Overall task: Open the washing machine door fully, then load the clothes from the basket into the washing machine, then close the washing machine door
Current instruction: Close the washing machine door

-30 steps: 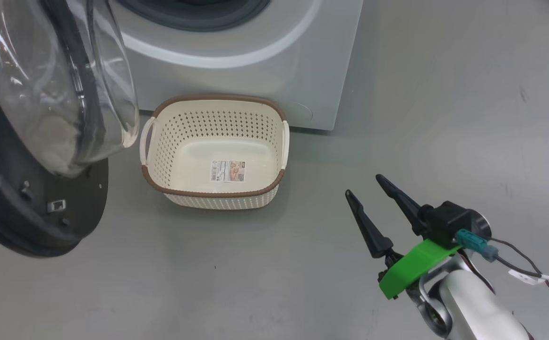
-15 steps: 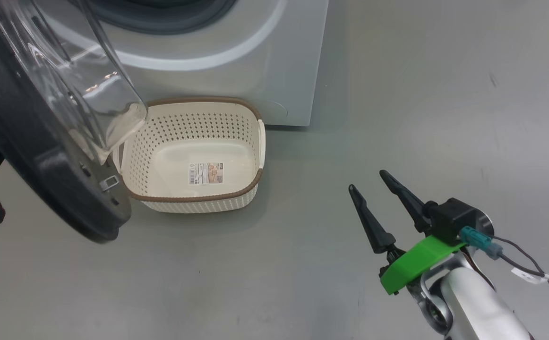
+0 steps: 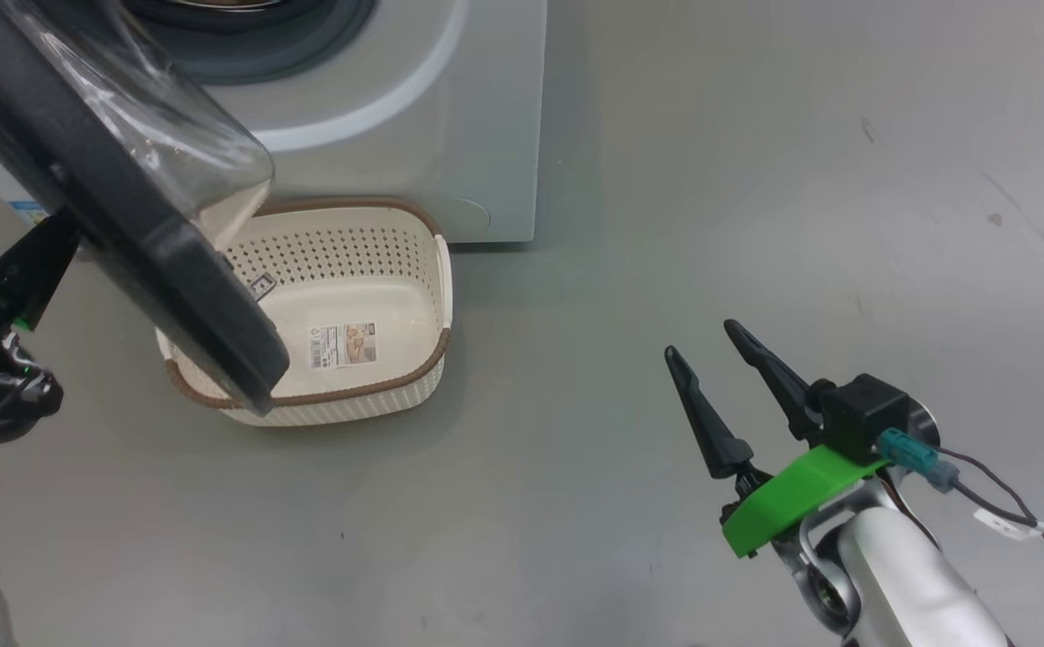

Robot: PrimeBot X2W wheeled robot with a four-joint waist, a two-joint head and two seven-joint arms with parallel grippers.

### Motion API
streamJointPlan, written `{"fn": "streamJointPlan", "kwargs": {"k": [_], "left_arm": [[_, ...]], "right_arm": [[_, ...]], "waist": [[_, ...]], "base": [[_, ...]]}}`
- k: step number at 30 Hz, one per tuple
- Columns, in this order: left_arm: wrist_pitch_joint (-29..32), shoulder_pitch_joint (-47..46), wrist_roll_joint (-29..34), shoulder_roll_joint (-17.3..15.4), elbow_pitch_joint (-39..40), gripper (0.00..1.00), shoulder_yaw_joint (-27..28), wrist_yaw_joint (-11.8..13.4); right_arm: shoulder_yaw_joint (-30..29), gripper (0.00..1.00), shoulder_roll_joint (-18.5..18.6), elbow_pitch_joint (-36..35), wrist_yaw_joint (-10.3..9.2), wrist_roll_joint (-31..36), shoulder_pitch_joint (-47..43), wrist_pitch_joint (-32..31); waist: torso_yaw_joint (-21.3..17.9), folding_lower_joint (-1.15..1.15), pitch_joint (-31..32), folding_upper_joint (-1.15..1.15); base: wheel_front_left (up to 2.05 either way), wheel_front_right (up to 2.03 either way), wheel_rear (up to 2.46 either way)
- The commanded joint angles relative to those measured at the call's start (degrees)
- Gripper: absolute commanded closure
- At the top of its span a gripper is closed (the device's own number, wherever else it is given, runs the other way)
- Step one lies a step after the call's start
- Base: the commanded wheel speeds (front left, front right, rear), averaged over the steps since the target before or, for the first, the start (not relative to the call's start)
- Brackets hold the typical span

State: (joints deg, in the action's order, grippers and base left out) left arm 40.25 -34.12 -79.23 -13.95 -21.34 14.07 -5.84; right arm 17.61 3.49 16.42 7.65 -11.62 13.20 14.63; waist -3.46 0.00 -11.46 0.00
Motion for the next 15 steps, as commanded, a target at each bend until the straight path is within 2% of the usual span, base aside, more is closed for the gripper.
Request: {"fn": "streamJointPlan", "kwargs": {"k": [1,15], "left_arm": [[-0.1,-3.0,0.3,-1.4,2.7,1.0,0.9,-0.5],[-3.3,-6.4,0.7,1.2,1.2,1.0,0.6,-0.4]], "right_arm": [[0.8,0.0,-0.5,-2.0,-0.16,-0.4,1.3,0.4],[1.2,0.0,-0.6,-2.6,-0.16,-1.5,1.6,0.4]], "waist": [[-0.7,0.0,0.0,0.0],[-6.2,0.0,-0.7,0.0]], "base": [[0.0,0.0,0.0],[0.0,0.0,0.0]]}}
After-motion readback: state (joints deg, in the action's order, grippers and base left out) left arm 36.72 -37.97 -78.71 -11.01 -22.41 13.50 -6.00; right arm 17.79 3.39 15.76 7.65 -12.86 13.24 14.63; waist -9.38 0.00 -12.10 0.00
